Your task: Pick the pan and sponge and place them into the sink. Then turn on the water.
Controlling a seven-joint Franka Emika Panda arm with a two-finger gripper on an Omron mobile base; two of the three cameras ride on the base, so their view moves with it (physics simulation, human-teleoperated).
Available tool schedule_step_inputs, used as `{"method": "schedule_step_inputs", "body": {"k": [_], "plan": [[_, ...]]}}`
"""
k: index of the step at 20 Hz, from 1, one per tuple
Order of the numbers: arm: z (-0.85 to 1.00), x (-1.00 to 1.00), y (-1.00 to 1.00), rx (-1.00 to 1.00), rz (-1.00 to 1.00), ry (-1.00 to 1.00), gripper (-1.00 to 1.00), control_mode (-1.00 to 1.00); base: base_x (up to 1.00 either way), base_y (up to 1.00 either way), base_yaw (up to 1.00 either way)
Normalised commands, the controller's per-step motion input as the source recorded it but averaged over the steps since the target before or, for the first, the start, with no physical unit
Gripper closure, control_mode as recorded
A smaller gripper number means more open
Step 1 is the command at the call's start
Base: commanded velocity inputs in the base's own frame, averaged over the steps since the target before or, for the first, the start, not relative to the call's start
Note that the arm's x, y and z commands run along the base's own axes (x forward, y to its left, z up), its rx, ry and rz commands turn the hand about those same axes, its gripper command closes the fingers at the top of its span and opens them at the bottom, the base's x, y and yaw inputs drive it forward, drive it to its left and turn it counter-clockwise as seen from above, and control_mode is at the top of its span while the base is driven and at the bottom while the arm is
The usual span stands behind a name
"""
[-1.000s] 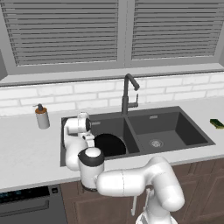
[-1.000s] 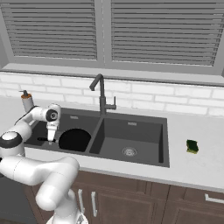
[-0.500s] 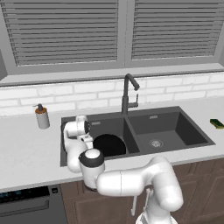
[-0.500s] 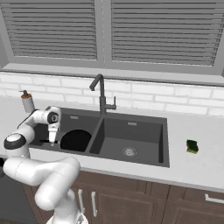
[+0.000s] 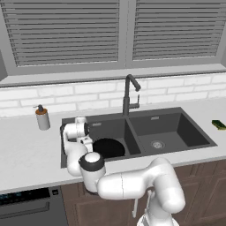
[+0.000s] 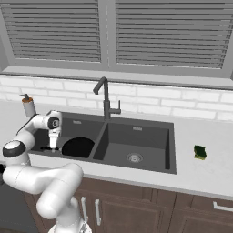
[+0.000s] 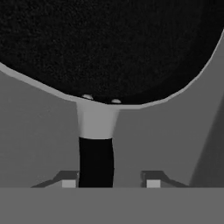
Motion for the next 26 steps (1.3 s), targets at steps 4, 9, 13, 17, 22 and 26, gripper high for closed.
{"method": "schedule_step_inputs", "body": {"k": [4,9,13,17,22,26], "plan": [[0.0,0.05,0.0,0.0,0.0,-0.05,-1.0,-1.0,0.0,0.0,0.0],[0.2,0.0,0.0,-0.02,0.0,-0.23,-1.0,-1.0,0.0,0.0,0.0],[0.83,0.0,0.0,-0.04,-0.01,-0.3,-1.0,-1.0,0.0,0.0,0.0],[0.97,-0.26,-0.08,-0.02,0.0,-0.34,-1.0,-1.0,0.0,0.0,0.0],[0.98,-0.53,-0.28,0.0,0.03,-0.37,-1.0,-1.0,0.0,0.0,0.0],[0.78,-0.62,-0.37,0.02,0.21,-0.38,-1.0,-1.0,0.0,0.0,0.0]]}}
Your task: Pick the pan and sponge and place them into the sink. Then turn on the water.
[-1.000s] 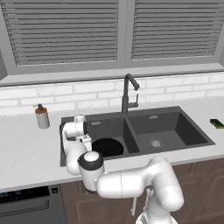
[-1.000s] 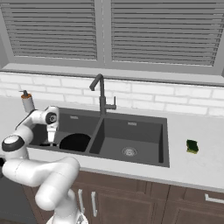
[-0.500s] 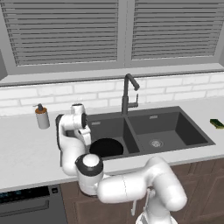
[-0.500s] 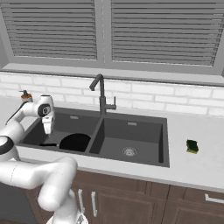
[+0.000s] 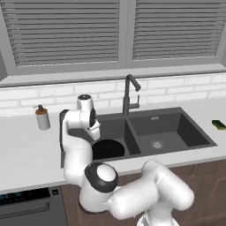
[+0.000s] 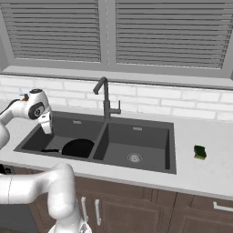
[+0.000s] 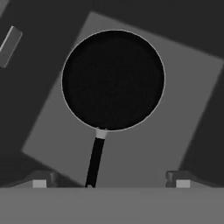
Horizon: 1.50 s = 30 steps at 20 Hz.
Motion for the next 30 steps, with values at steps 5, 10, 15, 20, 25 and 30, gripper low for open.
{"method": "schedule_step_inputs", "body": {"k": [5,10,15,20,25,30], "plan": [[0.92,-0.1,-0.48,0.0,0.25,-0.21,-1.0,-1.0,0.0,0.0,0.0],[0.59,0.0,-0.56,-0.01,0.28,-0.06,-1.0,-1.0,0.0,0.0,0.0],[0.84,-0.41,-0.54,-0.02,0.46,-0.06,-1.0,-1.0,0.0,0.0,0.0],[0.75,-0.35,-0.64,-0.04,0.46,0.0,-1.0,-1.0,0.0,0.0,0.0],[0.71,-0.27,-0.76,-0.11,0.34,0.0,-1.0,-1.0,0.0,0.0,0.0],[0.58,-0.24,-0.89,-0.13,0.26,0.0,-1.0,-1.0,0.0,0.0,0.0]]}}
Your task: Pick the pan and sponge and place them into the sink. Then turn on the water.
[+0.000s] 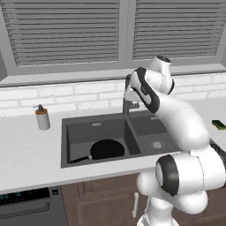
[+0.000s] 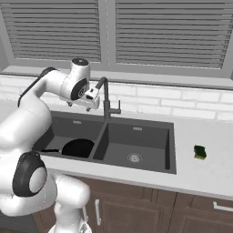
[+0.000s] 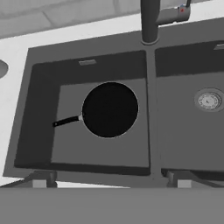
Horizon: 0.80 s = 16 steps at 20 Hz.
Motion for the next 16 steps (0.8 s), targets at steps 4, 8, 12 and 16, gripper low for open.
{"method": "schedule_step_inputs", "body": {"k": [4,8,12,16], "plan": [[0.38,-0.21,-0.85,-0.12,0.25,0.0,-1.0,-1.0,0.0,0.0,0.0],[-0.25,0.07,-0.96,-0.02,0.23,0.15,-1.0,-1.0,0.0,0.0,0.0],[-0.22,0.06,-1.0,0.0,0.18,0.01,-1.0,-1.0,0.0,0.0,0.0],[0.0,-0.04,-1.0,0.0,0.15,-0.01,-1.0,-1.0,0.0,0.0,0.0]]}}
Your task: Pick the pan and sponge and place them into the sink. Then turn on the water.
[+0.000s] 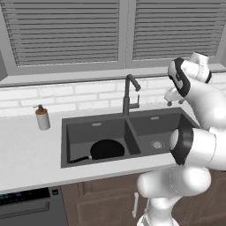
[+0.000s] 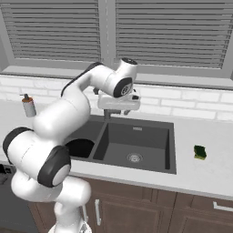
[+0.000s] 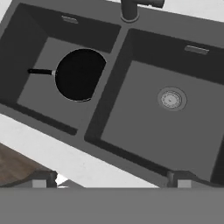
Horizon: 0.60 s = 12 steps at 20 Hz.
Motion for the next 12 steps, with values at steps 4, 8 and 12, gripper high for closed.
{"method": "schedule_step_inputs", "body": {"k": [4,8,12], "plan": [[-0.14,0.02,-1.0,0.0,0.06,-0.02,-1.0,-1.0,0.0,0.0,0.0],[-0.32,0.14,-1.0,-0.05,-0.15,0.06,-1.0,-1.0,0.0,0.0,0.0],[-0.14,0.1,-1.0,-0.07,-0.27,0.13,-1.0,-1.0,0.0,0.0,0.0]]}}
